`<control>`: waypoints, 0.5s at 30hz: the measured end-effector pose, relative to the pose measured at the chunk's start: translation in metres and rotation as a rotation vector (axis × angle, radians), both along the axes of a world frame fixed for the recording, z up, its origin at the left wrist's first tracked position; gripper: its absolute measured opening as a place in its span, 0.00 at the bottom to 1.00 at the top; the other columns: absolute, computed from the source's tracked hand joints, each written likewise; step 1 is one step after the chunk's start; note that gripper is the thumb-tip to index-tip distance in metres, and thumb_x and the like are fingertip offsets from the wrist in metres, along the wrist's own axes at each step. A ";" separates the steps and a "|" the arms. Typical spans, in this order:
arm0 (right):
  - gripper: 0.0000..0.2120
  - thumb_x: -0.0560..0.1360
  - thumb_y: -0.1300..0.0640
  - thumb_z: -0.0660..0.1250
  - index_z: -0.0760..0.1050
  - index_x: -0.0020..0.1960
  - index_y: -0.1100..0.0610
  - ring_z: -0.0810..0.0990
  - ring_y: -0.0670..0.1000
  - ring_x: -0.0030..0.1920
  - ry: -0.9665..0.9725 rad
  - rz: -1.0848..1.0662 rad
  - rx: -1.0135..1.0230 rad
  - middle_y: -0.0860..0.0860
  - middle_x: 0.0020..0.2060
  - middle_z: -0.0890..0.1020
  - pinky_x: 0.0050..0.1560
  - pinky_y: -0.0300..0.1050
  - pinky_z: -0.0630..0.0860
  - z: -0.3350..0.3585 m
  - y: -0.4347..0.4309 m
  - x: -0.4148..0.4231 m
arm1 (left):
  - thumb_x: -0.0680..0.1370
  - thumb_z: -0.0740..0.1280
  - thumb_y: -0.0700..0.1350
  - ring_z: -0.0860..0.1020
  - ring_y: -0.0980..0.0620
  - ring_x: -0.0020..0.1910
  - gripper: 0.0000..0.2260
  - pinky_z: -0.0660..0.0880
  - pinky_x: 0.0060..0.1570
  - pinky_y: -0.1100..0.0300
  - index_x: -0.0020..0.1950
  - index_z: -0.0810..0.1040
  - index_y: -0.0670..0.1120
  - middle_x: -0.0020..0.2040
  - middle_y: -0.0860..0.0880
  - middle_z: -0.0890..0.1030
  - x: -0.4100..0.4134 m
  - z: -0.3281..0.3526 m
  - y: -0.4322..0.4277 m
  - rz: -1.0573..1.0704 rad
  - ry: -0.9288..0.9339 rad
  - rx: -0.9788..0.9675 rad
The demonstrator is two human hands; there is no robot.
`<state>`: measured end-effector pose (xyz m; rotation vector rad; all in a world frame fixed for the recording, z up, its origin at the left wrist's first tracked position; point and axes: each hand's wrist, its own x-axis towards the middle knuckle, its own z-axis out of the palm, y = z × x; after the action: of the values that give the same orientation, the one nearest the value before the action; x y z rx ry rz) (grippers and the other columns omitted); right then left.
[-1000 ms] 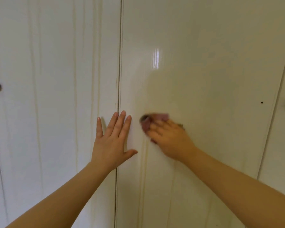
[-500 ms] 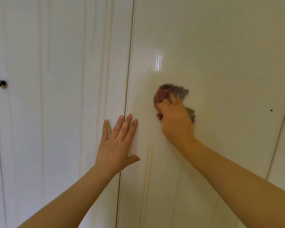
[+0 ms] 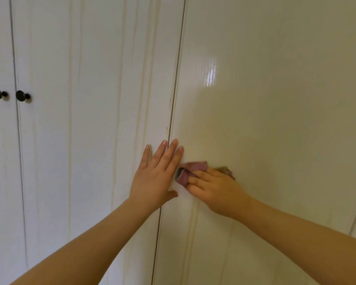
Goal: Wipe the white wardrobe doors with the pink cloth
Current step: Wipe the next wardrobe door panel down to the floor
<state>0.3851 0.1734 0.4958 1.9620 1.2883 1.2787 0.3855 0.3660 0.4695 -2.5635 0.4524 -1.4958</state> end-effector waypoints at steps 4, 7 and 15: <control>0.14 0.74 0.64 0.57 0.80 0.50 0.64 0.80 0.58 0.55 -0.104 -0.010 0.361 0.58 0.51 0.82 0.58 0.52 0.73 0.059 -0.010 0.011 | 0.49 0.81 0.61 0.59 0.44 0.72 0.61 0.52 0.69 0.43 0.74 0.58 0.42 0.74 0.45 0.58 0.001 0.000 -0.003 -0.003 0.001 -0.025; 0.15 0.71 0.65 0.57 0.77 0.53 0.66 0.79 0.62 0.54 -0.099 -0.029 0.502 0.62 0.50 0.81 0.60 0.53 0.67 0.032 0.007 0.011 | 0.49 0.81 0.61 0.59 0.44 0.72 0.61 0.53 0.70 0.42 0.75 0.57 0.43 0.74 0.44 0.60 0.002 -0.002 -0.002 0.000 -0.007 -0.029; 0.13 0.75 0.65 0.58 0.80 0.52 0.62 0.80 0.56 0.54 -0.130 -0.007 0.299 0.57 0.51 0.83 0.58 0.49 0.69 0.038 -0.029 0.008 | 0.49 0.81 0.61 0.59 0.43 0.72 0.61 0.56 0.70 0.41 0.74 0.58 0.42 0.74 0.43 0.61 0.003 -0.002 -0.002 -0.008 -0.005 -0.031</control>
<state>0.3933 0.1442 0.5340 2.0359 1.0773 1.6456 0.3888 0.3641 0.4677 -2.5837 0.4422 -1.5241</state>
